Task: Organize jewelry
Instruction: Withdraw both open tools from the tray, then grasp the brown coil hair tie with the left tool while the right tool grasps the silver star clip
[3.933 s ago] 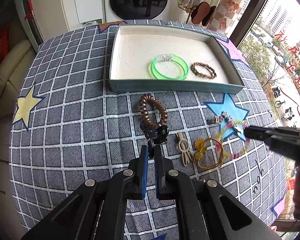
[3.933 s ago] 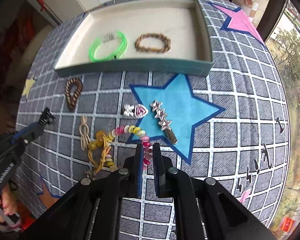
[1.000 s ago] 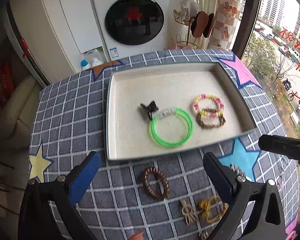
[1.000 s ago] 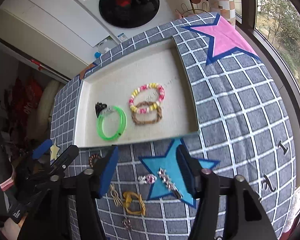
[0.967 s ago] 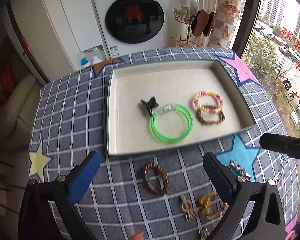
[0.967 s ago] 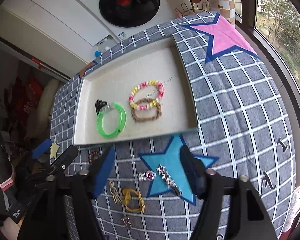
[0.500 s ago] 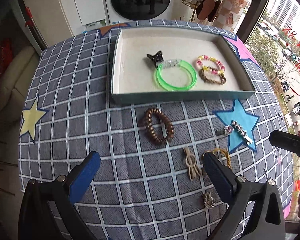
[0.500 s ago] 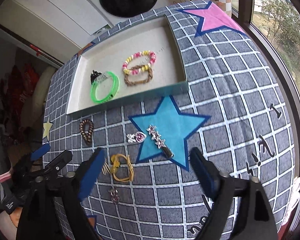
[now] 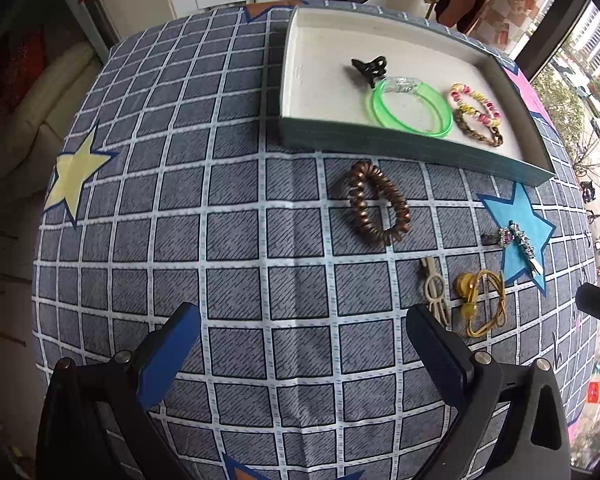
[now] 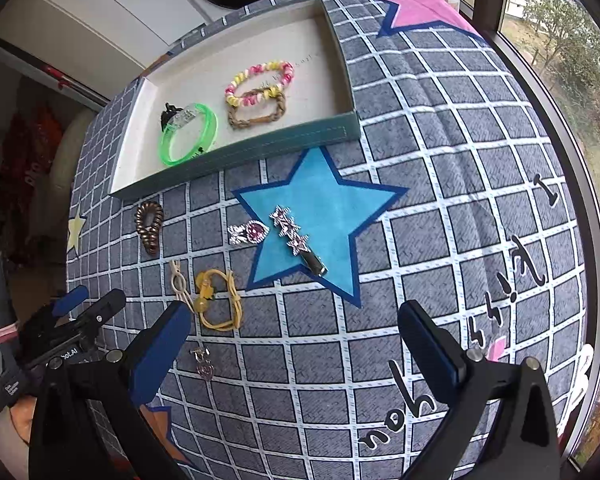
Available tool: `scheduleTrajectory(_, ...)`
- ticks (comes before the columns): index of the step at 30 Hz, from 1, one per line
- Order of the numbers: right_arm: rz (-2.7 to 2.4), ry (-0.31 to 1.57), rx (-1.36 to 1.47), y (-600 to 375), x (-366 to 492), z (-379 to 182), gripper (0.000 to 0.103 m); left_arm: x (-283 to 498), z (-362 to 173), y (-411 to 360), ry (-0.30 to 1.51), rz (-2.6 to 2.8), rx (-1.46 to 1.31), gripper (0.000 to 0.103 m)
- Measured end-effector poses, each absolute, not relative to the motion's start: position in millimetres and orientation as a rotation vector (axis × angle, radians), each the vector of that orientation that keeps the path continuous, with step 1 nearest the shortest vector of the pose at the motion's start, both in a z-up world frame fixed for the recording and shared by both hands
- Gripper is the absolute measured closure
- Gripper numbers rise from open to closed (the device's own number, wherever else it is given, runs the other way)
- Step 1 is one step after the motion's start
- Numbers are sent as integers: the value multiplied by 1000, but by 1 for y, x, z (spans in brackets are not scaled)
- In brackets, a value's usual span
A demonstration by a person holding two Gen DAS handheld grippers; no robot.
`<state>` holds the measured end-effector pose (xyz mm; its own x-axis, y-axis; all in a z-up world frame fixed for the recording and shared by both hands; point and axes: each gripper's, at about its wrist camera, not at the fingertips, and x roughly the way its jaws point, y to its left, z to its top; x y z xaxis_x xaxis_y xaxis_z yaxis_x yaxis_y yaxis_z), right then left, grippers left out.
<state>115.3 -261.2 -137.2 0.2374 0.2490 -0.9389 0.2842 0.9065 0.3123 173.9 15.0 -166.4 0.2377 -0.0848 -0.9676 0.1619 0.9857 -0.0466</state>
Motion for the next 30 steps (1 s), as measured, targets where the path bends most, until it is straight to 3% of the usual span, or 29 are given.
scheduleTrajectory(30, -38, 1410, 220, -245, 132, -169, 0, 224, -185, 29, 1324, -120, -23, 0)
